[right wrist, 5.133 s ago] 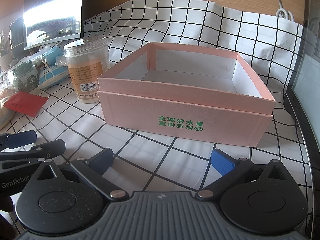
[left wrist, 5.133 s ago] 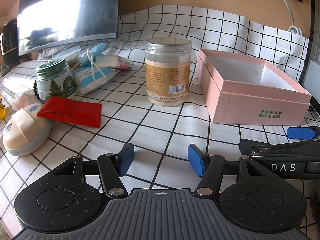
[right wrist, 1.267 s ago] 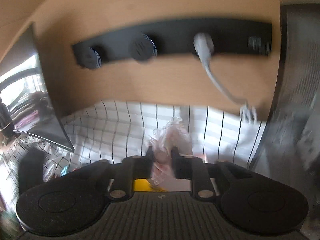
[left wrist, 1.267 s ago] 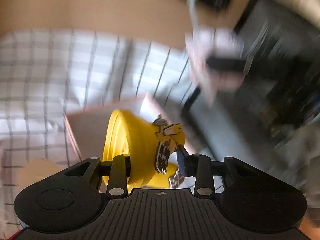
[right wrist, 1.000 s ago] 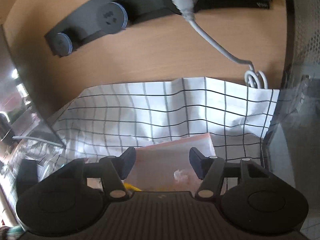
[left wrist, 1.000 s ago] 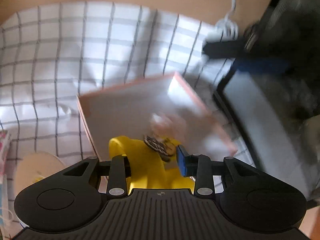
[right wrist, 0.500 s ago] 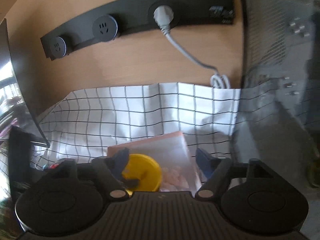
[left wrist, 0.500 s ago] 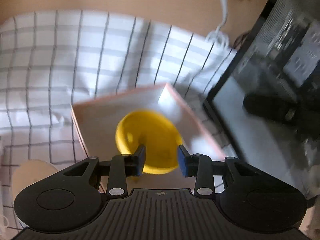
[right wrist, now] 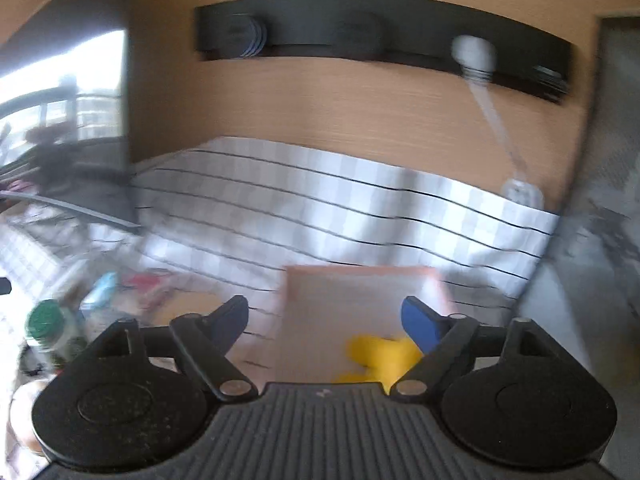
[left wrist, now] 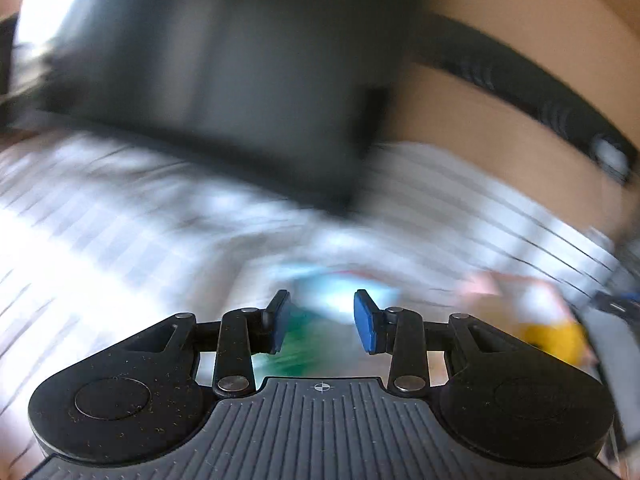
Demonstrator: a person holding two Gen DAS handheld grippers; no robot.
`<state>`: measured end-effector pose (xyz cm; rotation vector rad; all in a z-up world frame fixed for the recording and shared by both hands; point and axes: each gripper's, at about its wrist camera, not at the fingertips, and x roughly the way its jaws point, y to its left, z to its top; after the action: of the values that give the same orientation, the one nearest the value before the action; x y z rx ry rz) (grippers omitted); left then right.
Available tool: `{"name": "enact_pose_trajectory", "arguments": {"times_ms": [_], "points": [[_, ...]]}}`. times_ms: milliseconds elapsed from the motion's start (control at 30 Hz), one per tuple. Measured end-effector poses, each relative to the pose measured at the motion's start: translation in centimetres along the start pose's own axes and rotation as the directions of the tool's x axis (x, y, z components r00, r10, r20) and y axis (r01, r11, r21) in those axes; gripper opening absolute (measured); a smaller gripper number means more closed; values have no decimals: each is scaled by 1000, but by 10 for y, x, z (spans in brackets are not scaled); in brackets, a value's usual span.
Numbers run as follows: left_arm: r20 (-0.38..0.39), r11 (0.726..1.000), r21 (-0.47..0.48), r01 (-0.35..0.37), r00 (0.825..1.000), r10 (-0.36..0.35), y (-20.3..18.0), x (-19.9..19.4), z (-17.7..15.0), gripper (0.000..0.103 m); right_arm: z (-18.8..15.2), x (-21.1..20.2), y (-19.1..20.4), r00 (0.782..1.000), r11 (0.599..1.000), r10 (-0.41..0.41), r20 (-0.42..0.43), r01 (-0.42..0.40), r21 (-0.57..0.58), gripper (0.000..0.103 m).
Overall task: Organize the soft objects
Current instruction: 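Move both tools back toward the items on the table, then grasp the black beaded cord with the left tool while the right tool grasps the cotton swab bag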
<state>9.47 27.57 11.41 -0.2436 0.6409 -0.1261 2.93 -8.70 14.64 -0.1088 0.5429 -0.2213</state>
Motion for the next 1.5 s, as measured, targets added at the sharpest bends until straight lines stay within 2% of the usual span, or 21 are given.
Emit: {"name": "enact_pose_trajectory", "arguments": {"times_ms": [100,167,233,300,367,467,600,700,800,900,967,1133,1233,1267,1300,1367,1433,1500], "points": [[-8,985,-122,-124,992,124,62,-22,-13,38,3,9,42,993,993,110,-46,-112,-37,85],[-21,977,-156,-145,989,144,88,-33,-25,38,3,16,74,982,981,170,-81,-176,-76,85],[-39,979,-159,-128,992,124,98,-38,-37,38,-2,21,102,972,969,205,-112,-218,-116,85],[-47,988,-131,-79,996,73,98,-40,-47,38,-12,25,132,961,954,229,-157,-253,-162,85],[-60,994,-110,-29,998,22,96,-37,-52,38,-24,26,154,950,936,244,-196,-283,-208,85],[-68,997,-79,1,998,-6,90,-25,-56,38,-43,21,178,943,912,245,-226,-303,-275,85],[-83,998,-36,53,995,-56,78,0,-53,38,-62,13,188,951,892,208,-229,-280,-354,85],[-126,999,31,-20,992,23,73,29,-51,37,-73,14,186,953,894,179,-246,-262,-364,85],[-166,995,77,-61,983,73,72,56,-49,34,-80,19,180,949,909,154,-275,-245,-338,85],[-219,994,97,-60,973,80,76,73,-50,26,-87,23,171,945,919,133,-298,-230,-320,85],[-255,995,94,-46,965,69,80,81,-52,24,-91,27,166,942,926,119,-314,-219,-306,85],[-227,994,105,-37,972,60,79,77,-59,24,-99,34,161,934,936,117,-338,-217,-277,85],[-220,987,152,-44,972,78,74,76,-62,24,-100,37,162,931,937,128,-342,-227,-266,85],[-223,984,169,-50,971,87,72,77,-61,21,-99,37,162,930,937,132,-343,-230,-263,85],[-223,982,174,-67,969,106,71,77,-60,14,-95,36,163,928,936,143,-343,-239,-257,85],[-222,987,144,-70,970,102,74,79,-57,12,-82,33,165,929,934,168,-329,-257,-248,85],[-213,994,96,-61,974,81,81,76,-58,10,-54,32,169,925,931,209,-316,-287,-224,85],[-206,995,75,-61,976,76,85,71,-59,10,-16,41,180,907,926,253,-338,-328,-185,85]]}}
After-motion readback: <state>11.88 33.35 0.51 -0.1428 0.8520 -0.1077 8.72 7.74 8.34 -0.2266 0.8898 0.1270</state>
